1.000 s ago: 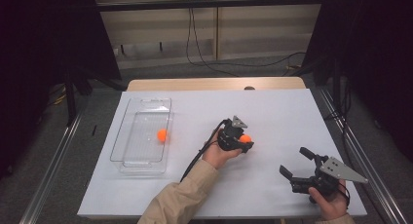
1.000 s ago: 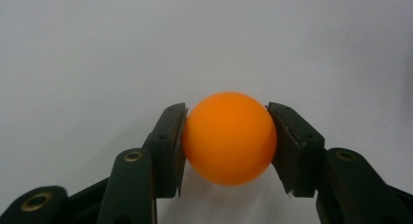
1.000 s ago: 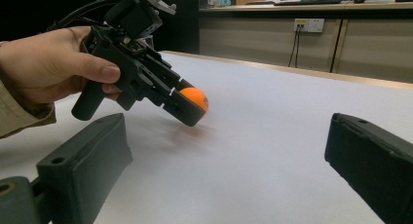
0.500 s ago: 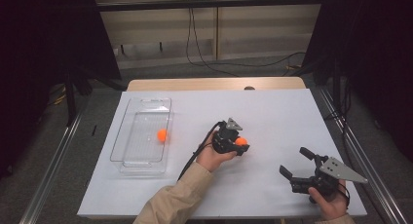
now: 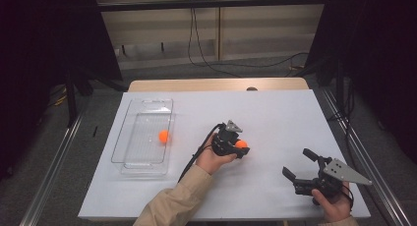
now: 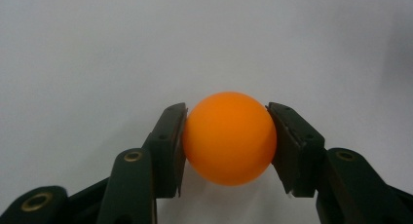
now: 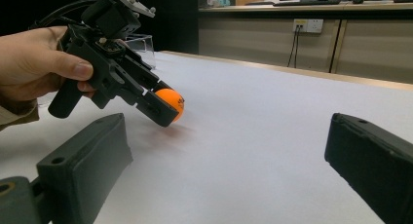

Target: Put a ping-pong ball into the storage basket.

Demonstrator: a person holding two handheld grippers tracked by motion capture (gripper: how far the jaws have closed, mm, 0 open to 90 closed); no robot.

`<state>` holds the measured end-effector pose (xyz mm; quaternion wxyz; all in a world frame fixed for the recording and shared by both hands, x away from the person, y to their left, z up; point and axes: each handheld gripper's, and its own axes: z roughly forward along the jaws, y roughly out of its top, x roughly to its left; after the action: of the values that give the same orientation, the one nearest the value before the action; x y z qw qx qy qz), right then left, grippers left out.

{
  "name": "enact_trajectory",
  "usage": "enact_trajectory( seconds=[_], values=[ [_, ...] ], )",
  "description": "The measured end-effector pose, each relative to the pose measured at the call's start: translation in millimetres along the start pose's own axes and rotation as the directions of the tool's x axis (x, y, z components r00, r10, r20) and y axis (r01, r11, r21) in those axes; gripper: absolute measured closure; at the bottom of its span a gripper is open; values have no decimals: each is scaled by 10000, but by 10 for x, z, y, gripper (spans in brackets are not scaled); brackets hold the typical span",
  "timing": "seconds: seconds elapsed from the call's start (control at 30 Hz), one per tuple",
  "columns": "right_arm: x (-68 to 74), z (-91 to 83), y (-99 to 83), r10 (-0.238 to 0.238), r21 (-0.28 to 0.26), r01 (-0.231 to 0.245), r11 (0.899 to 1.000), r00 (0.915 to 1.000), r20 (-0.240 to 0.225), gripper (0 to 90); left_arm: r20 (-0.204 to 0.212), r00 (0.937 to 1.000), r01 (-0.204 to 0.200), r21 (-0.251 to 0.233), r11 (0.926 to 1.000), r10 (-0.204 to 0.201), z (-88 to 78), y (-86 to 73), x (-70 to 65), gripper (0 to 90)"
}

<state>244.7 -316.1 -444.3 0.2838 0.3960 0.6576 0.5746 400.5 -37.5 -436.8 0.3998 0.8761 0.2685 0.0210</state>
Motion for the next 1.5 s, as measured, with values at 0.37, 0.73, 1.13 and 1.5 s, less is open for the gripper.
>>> enact_trajectory(
  seconds=[0.37,0.73,1.13,1.5],
  values=[
    [5,2,1,33,3,-33,10000,10000,8,18,24,9999,-141,123,9998,141,-63,-9,-11,509],
    [6,-1,4,-7,0,7,10000,10000,11,19,198,9998,76,97,9999,-77,-119,-37,4,509],
    [8,-5,6,3,-35,-3,10000,10000,13,19,299,9993,221,30,9998,-222,-177,-56,31,509],
    [8,-9,8,-11,-41,11,10000,10000,3,19,446,9984,338,77,9994,-341,-229,-63,50,509]
  ],
)
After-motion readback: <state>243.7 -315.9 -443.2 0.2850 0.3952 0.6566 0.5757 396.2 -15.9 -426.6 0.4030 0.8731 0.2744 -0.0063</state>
